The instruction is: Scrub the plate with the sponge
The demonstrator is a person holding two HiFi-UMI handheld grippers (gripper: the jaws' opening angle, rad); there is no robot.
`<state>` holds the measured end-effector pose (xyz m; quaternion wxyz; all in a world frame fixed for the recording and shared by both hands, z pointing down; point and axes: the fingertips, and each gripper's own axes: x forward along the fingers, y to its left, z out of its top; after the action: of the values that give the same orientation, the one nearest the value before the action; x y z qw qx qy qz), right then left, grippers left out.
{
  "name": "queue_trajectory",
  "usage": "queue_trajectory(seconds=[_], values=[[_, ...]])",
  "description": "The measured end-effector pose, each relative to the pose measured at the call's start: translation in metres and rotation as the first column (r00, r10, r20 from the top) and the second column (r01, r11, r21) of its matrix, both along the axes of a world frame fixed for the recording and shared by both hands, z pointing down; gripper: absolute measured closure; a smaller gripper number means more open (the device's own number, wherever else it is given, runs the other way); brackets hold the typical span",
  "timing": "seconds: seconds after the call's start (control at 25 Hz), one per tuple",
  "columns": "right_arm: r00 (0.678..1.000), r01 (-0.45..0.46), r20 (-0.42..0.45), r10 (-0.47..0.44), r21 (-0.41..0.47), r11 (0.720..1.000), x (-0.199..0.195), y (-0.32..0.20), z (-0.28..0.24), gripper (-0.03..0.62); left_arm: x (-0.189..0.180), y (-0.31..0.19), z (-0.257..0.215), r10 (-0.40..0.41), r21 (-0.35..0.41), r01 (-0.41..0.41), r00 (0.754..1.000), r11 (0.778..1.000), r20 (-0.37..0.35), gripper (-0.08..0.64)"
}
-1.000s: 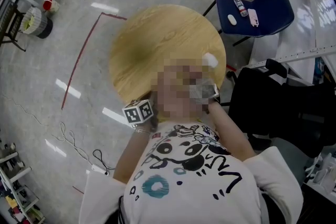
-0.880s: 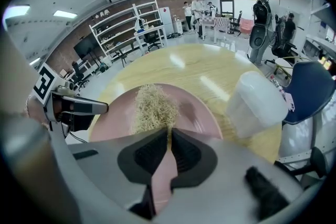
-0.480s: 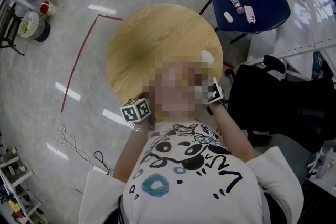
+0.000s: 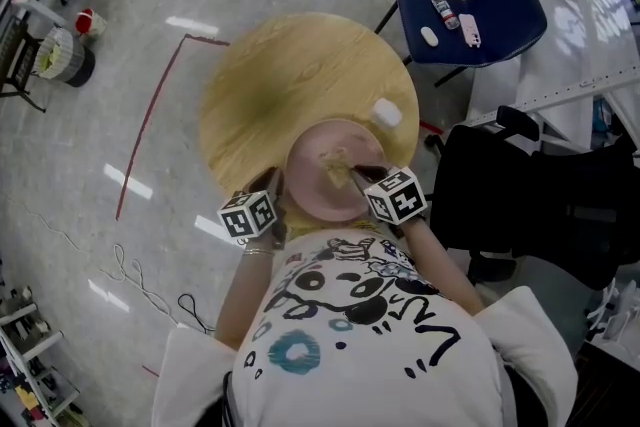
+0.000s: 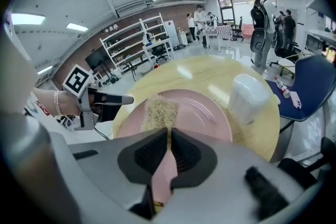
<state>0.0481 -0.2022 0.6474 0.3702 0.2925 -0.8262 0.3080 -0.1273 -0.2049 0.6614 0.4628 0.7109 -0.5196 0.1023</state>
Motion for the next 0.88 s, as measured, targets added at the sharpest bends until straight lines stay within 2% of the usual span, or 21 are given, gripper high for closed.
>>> queue_trajectory(seconds=[0.12,0.28,0.36,0.44,0.52,0.64,0.88], values=[[0.996,-0.008,0.091,0.003,0.052,0.999,-0.007,-0.006,-0.026,0.551,-0.011,-0.004,-0.018,0.005,0.046,-0.007,0.999,0.999,0.053,0.488],[0.974,-0.038,0.226,-0.001,0.168,0.985,-0.014,-0.021,-0.075,0.551,-0.017,-0.016,-0.058,0.030,0.163,-0.046,0.994,0.986,0.101,0.489],[0.962,-0.028,0.270,-0.044,0.259,0.965,-0.017,-0.028,-0.105,0.551,-0.016,-0.024,-0.086,0.045,0.237,-0.071,0.993,0.969,0.113,0.489],[0.950,-0.004,0.292,-0.109,0.361,0.933,-0.021,-0.033,-0.136,0.551,-0.013,-0.033,-0.115,0.057,0.315,-0.094,0.991,0.944,0.122,0.492],[0.935,0.008,0.315,-0.165,0.445,0.895,-0.023,-0.037,-0.166,0.551,-0.007,-0.043,-0.147,0.070,0.399,-0.115,0.990,0.910,0.126,0.511],[0.911,-0.012,0.352,-0.213,0.540,0.842,-0.020,-0.043,-0.206,0.551,0.003,-0.055,-0.195,0.101,0.511,-0.155,0.986,0.845,0.133,0.529],[0.878,-0.127,0.424,-0.221,0.652,0.747,-0.003,-0.051,-0.280,0.551,0.021,-0.058,-0.274,0.163,0.659,-0.264,0.964,0.704,0.211,0.540]])
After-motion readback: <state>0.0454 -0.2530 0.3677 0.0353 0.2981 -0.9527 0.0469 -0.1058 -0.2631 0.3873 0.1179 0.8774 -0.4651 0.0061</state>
